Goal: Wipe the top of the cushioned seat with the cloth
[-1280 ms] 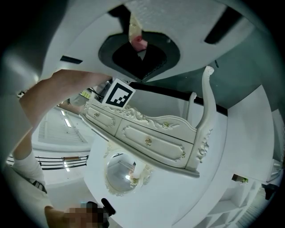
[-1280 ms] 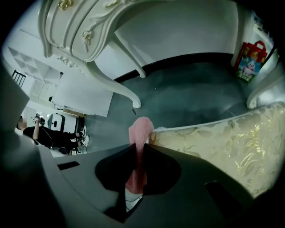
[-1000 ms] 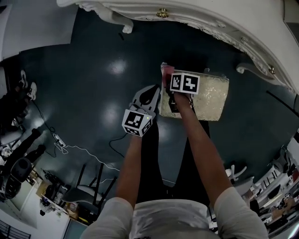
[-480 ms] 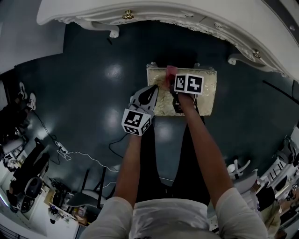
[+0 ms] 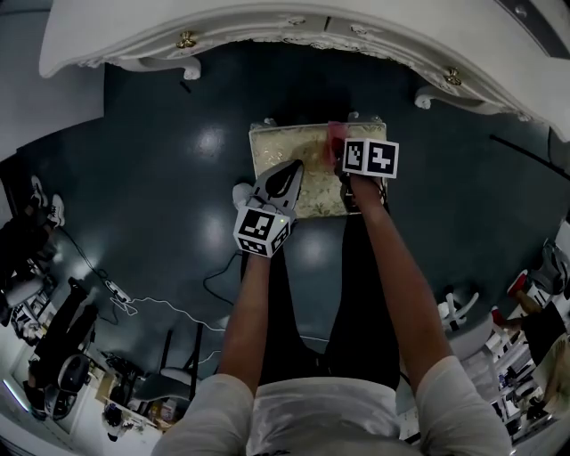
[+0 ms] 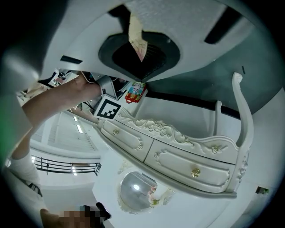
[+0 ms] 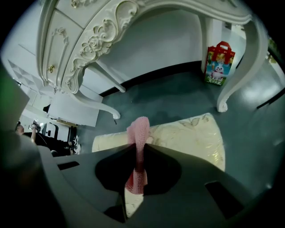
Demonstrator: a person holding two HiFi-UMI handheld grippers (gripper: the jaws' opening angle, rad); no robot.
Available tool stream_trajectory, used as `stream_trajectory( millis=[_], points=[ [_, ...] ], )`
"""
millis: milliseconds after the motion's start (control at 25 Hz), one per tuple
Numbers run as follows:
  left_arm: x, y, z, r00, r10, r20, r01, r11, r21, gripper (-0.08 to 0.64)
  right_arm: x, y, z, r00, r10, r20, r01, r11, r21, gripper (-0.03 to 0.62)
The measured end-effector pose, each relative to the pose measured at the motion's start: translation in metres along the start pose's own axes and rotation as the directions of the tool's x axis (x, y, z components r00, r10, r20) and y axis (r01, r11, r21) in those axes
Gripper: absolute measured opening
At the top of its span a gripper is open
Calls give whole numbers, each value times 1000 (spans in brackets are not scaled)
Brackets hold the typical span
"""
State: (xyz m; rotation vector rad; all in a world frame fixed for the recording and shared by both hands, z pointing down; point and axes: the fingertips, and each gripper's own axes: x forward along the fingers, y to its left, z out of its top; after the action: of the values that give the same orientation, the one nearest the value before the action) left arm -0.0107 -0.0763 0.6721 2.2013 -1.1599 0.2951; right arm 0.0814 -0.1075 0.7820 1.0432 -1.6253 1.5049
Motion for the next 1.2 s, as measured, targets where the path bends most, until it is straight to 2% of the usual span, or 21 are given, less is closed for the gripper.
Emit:
stream_trajectory(
  millis=[120,320,600,760,1040,1200],
  points=[
    [12,-13,-4,1000,-21,-19,21,1000,10,12,-11,-22,5,999,-35,19,35,999,-34,38],
    [27,-29,-10,999,-38,-31,38,999,12,12,-24,-48,13,998,-52,36,54,998,-39,38],
    [40,-38,-9,998,-47,-33,47,999,8,12,-40,-82,24,991,-127,46,129,990,-58,38],
    [42,-33,-6,999,-43,-25,43,999,5,12,-48,-103,29,971,-229,61,233,970,-69,35],
    [32,-19,-9,1000,-21,-18,21,1000,-14,12,-48,-136,32,949,-309,56,310,951,-12,34],
    [19,-9,-14,1000,5,-13,-5,999,-32,12,-52,-138,32,938,-339,69,340,940,-9,32]
  ],
)
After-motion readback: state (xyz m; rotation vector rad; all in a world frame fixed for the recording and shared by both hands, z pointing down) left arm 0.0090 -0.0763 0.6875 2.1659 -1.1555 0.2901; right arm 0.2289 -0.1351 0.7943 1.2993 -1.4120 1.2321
